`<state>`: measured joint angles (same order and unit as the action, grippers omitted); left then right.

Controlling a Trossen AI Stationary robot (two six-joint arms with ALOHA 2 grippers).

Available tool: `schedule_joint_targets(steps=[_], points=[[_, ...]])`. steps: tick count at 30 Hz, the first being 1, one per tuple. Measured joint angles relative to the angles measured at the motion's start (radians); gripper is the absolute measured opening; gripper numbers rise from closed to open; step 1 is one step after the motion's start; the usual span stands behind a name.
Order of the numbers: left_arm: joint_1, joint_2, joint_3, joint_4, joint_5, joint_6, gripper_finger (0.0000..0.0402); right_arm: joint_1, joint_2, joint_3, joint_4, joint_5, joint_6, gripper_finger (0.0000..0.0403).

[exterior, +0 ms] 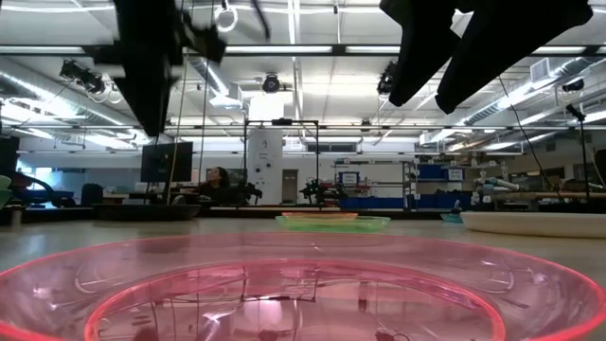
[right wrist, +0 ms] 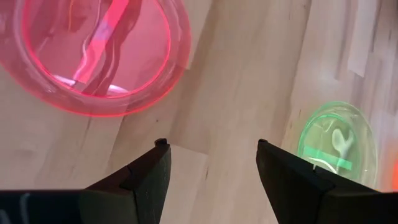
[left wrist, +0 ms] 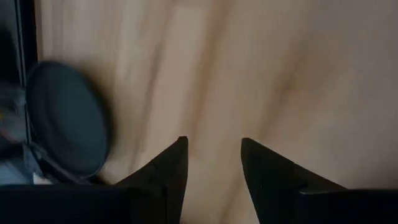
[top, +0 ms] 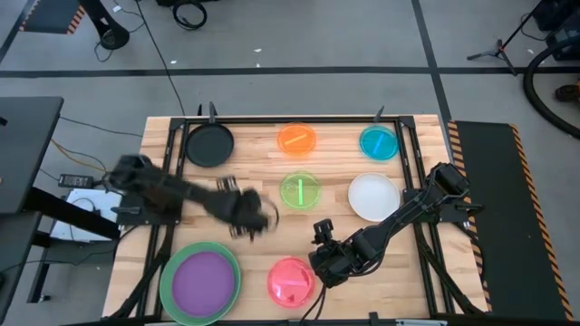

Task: Stack plastic plates
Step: Stack the black plate on top of the purple plate

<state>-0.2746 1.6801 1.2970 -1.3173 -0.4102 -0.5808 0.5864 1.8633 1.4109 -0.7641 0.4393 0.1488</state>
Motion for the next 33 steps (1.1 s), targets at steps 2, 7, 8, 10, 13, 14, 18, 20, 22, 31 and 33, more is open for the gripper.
schedule_joint_targets(steps=[2, 7, 8, 10, 13, 14, 18, 20, 22, 31, 33], points=[[0.107, -0.051, -0.100, 0.065, 0.030, 0.051, 0.0156, 0.003, 0.000, 0.000, 0.006, -0.011, 0.015, 0.0242], [0.328, -0.160, -0.304, 0.228, 0.077, 0.166, 0.0156, 0.014, 0.000, 0.000, 0.009, -0.022, 0.017, 0.0242], [0.364, -0.173, -0.336, 0.249, 0.077, 0.185, 0.0156, 0.017, 0.000, 0.000, 0.009, -0.022, 0.017, 0.0242], [0.431, -0.195, -0.389, 0.297, 0.073, 0.225, 0.0156, 0.021, 0.000, 0.000, 0.010, -0.023, 0.017, 0.0242], [0.527, -0.206, -0.460, 0.350, 0.073, 0.278, 0.0156, 0.022, 0.000, 0.000, 0.017, -0.023, 0.024, 0.0242], [0.558, -0.204, -0.480, 0.376, 0.073, 0.294, 0.0156, 0.022, 0.000, 0.000, 0.019, -0.023, 0.037, 0.0242], [0.668, -0.202, -0.544, 0.484, 0.070, 0.386, 0.0160, 0.024, 0.000, 0.000, 0.022, -0.034, 0.109, 0.0242], [0.714, -0.202, -0.558, 0.541, 0.070, 0.430, 0.0169, 0.030, 0.000, 0.000, 0.024, -0.049, 0.149, 0.0242], [0.752, -0.202, -0.560, 0.564, 0.071, 0.466, 0.0183, 0.041, 0.000, 0.000, 0.024, -0.052, 0.189, 0.0242], [0.794, -0.202, -0.545, 0.579, 0.067, 0.557, 0.0257, 0.082, 0.000, 0.000, 0.024, -0.052, 0.314, 0.0242], [0.794, -0.202, -0.545, 0.587, 0.067, 0.564, 0.0265, 0.088, 0.000, 0.000, 0.024, -0.051, 0.331, 0.0242]])
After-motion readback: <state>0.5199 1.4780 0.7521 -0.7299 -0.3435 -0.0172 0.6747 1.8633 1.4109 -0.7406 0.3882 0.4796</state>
